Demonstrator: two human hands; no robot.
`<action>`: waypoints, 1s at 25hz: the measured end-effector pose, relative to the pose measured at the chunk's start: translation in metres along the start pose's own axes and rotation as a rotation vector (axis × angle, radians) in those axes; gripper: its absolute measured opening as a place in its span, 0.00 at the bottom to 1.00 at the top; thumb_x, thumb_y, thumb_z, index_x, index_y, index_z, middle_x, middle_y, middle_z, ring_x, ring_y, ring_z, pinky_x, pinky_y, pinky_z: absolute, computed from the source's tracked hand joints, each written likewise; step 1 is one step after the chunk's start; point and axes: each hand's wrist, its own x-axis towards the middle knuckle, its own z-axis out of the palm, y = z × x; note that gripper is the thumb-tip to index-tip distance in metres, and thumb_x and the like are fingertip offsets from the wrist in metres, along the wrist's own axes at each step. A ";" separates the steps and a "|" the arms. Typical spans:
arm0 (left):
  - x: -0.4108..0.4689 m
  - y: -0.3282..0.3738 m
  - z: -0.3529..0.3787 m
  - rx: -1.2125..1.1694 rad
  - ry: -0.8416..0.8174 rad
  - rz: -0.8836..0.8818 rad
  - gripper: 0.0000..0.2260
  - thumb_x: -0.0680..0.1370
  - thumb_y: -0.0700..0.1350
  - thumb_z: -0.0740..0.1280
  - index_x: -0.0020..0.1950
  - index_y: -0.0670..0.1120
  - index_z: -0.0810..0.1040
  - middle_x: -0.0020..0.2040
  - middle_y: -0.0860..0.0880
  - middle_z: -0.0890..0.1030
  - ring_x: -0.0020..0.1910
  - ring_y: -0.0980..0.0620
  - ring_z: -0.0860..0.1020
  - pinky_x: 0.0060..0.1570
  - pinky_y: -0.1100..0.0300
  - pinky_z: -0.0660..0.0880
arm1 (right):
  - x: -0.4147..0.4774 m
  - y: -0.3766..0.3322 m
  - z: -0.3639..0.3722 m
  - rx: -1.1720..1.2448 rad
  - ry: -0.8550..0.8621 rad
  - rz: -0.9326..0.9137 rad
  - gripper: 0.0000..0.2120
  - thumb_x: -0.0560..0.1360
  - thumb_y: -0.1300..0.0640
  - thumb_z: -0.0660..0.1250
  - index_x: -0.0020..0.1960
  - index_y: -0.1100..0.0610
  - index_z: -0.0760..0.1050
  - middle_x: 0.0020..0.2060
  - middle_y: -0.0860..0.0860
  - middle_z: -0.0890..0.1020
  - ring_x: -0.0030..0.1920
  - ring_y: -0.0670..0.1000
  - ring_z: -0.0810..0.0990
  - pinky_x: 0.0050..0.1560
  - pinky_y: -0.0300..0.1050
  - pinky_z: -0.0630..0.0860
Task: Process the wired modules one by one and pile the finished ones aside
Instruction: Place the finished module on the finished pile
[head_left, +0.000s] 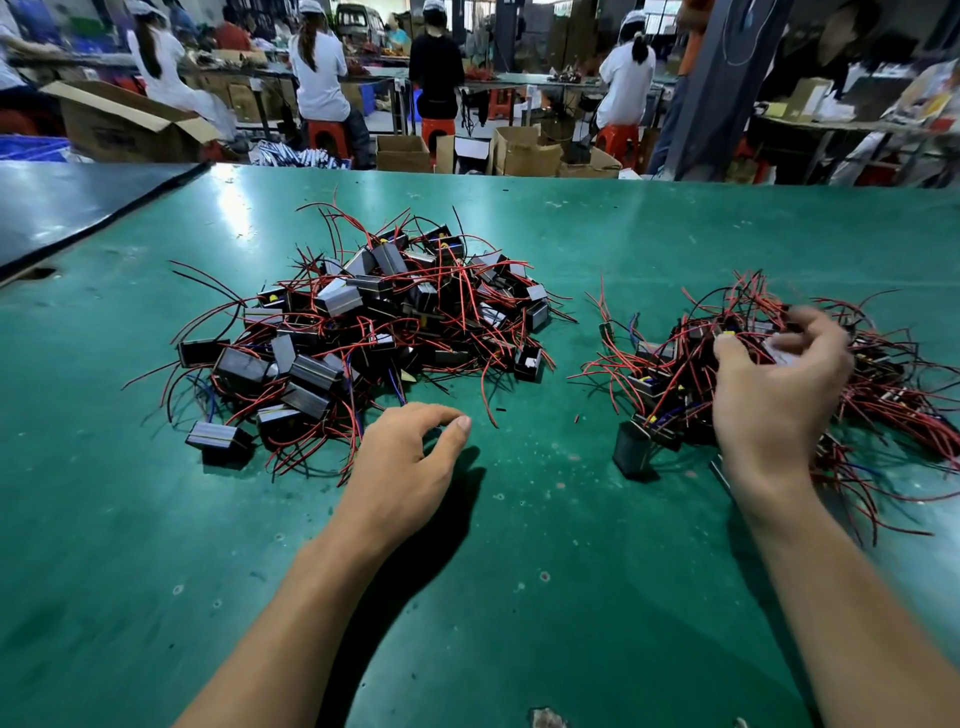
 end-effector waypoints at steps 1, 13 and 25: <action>0.000 0.000 0.001 0.004 0.001 0.008 0.09 0.80 0.48 0.67 0.53 0.46 0.84 0.47 0.54 0.82 0.51 0.52 0.78 0.54 0.55 0.74 | -0.007 -0.009 0.000 -0.027 0.047 -0.167 0.21 0.74 0.58 0.70 0.65 0.58 0.70 0.54 0.51 0.68 0.42 0.39 0.73 0.45 0.38 0.72; 0.006 0.000 0.011 0.068 -0.047 0.066 0.06 0.78 0.44 0.68 0.50 0.46 0.84 0.47 0.50 0.85 0.49 0.48 0.80 0.54 0.52 0.75 | 0.000 -0.035 0.132 -0.801 -0.606 -0.265 0.20 0.76 0.58 0.64 0.68 0.58 0.73 0.67 0.61 0.71 0.68 0.62 0.70 0.68 0.55 0.67; 0.008 -0.004 0.013 0.185 -0.181 0.135 0.17 0.80 0.53 0.65 0.68 0.53 0.76 0.62 0.53 0.79 0.60 0.52 0.72 0.57 0.62 0.64 | 0.040 0.007 0.150 -0.813 -0.539 -0.167 0.19 0.75 0.59 0.65 0.66 0.54 0.75 0.62 0.60 0.79 0.62 0.63 0.78 0.60 0.51 0.73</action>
